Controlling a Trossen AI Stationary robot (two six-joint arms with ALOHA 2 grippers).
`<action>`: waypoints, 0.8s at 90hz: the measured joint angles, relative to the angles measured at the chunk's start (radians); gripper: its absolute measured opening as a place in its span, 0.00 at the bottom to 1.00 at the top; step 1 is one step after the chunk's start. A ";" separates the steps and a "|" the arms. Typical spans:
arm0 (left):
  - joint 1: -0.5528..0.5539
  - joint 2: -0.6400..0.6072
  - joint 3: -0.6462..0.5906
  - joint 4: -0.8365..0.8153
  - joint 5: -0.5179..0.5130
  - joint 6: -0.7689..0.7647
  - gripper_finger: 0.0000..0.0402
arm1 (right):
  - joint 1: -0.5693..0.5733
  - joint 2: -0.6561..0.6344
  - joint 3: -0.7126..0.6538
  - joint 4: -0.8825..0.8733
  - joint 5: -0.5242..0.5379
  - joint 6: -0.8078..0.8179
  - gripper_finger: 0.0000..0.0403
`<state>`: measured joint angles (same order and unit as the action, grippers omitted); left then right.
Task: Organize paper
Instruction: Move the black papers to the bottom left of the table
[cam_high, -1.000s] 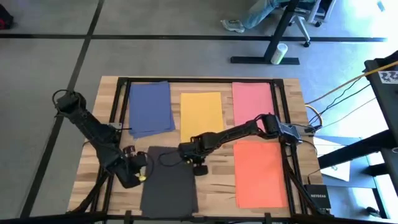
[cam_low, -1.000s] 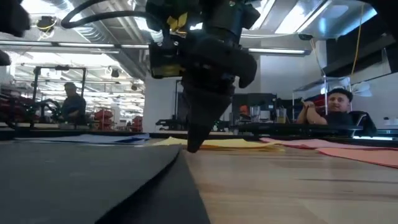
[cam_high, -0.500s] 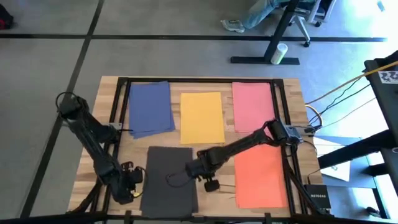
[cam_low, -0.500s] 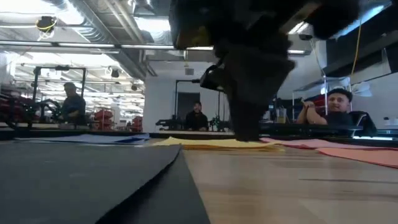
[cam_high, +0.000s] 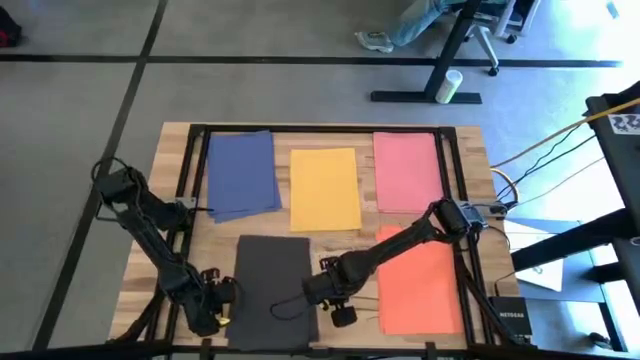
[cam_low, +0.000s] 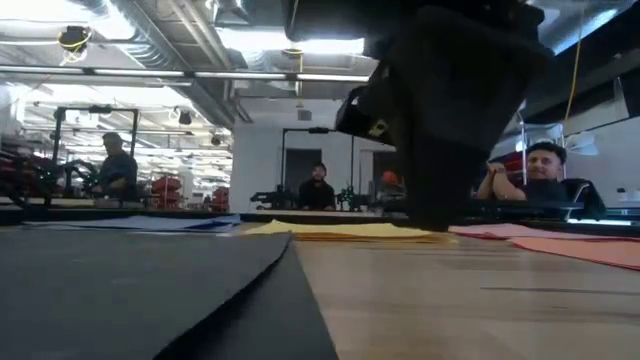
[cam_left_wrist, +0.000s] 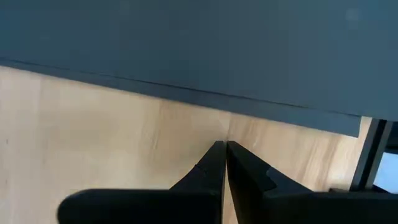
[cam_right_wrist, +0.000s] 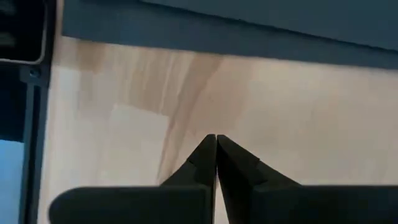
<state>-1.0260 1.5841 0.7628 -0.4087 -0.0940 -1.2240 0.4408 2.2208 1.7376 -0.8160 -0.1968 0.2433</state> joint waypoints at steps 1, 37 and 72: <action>0.000 0.000 0.000 0.000 0.000 0.000 0.00 | 0.000 0.000 -0.002 0.005 0.000 0.003 0.00; 0.034 0.001 0.000 0.011 0.012 0.053 0.00 | 0.005 0.005 -0.086 0.131 -0.033 0.049 0.00; 0.038 0.027 0.001 0.066 -0.021 0.054 0.00 | 0.006 0.004 -0.132 0.245 -0.086 0.086 0.00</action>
<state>-0.9881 1.6106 0.7638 -0.3431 -0.1154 -1.1697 0.4465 2.2250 1.6058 -0.5709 -0.2826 0.3294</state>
